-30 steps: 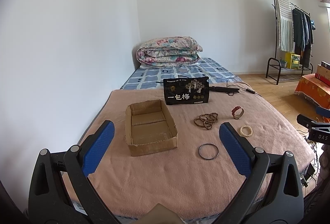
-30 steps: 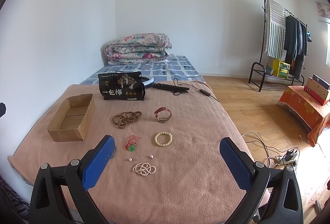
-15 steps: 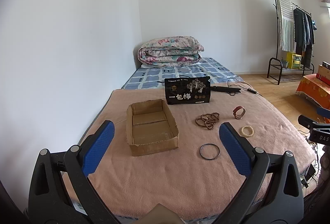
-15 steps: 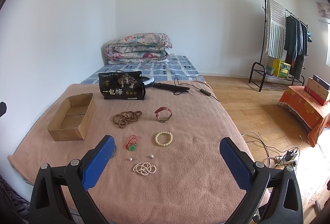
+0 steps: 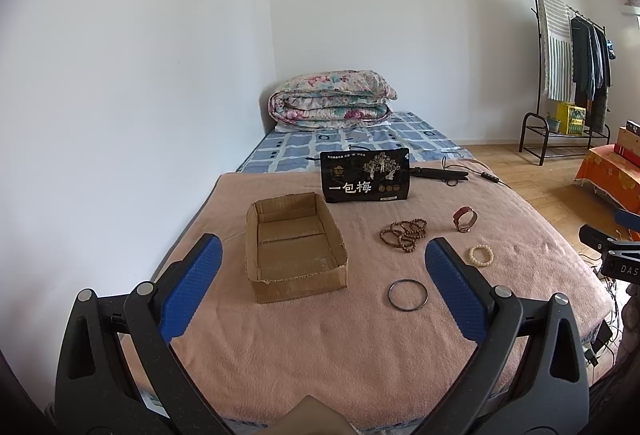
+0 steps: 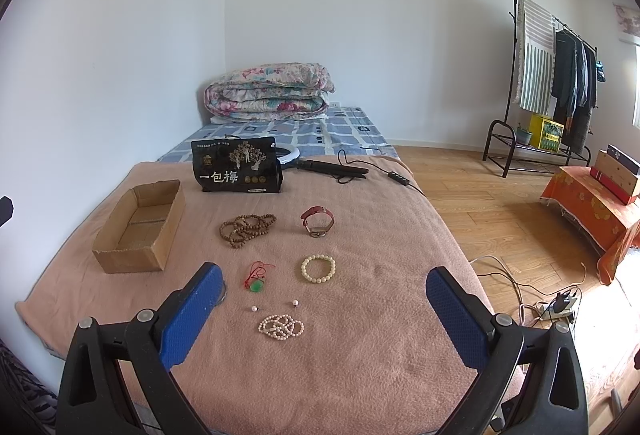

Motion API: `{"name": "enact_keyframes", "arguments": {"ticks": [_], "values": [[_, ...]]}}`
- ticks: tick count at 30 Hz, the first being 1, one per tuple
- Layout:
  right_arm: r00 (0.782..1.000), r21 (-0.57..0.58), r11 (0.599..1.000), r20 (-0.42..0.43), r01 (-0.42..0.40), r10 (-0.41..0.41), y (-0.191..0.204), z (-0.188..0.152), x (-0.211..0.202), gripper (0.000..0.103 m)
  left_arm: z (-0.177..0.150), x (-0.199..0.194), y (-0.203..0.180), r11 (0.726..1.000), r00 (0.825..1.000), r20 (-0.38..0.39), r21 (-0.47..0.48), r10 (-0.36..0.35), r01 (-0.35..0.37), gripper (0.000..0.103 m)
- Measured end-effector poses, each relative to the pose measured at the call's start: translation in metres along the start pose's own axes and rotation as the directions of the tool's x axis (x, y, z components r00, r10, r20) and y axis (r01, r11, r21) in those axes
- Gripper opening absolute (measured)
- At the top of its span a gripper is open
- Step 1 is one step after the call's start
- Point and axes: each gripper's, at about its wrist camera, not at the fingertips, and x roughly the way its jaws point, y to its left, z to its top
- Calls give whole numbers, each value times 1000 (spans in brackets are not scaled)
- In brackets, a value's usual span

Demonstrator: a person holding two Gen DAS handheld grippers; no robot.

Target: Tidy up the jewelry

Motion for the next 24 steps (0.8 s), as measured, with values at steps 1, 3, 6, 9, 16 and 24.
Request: {"name": "enact_keyframes", "arguments": {"ticks": [1,3,6,9,16,24], "values": [[1000,0,1000,1,-1,1,0,0,0,103,1,-1,1,1000,1000,0,0,0,0,103],[1000,0,1000,1,-1,1,0,0,0,103,1,0,1,1000,1000,2,0,1,-1,103],[1000,-1,1000,0,-1,1,0,0,0,103,1,0,1,1000,1000,2,0,-1,1,103],[1000,-1,1000,-2,0,0,1,0,1,103,0,0,0,1000,1000,0,-1,1,-1,103],[1000,-1,1000,-7,-1,1,3,-4,3,103,-8,12,1,1000,1000,-12,1,5,-5,103],[999,-9,1000,-40,-4,3,5,-10,13,103,-13,30,-2,1000,999,-34,2,4,-4,103]]}}
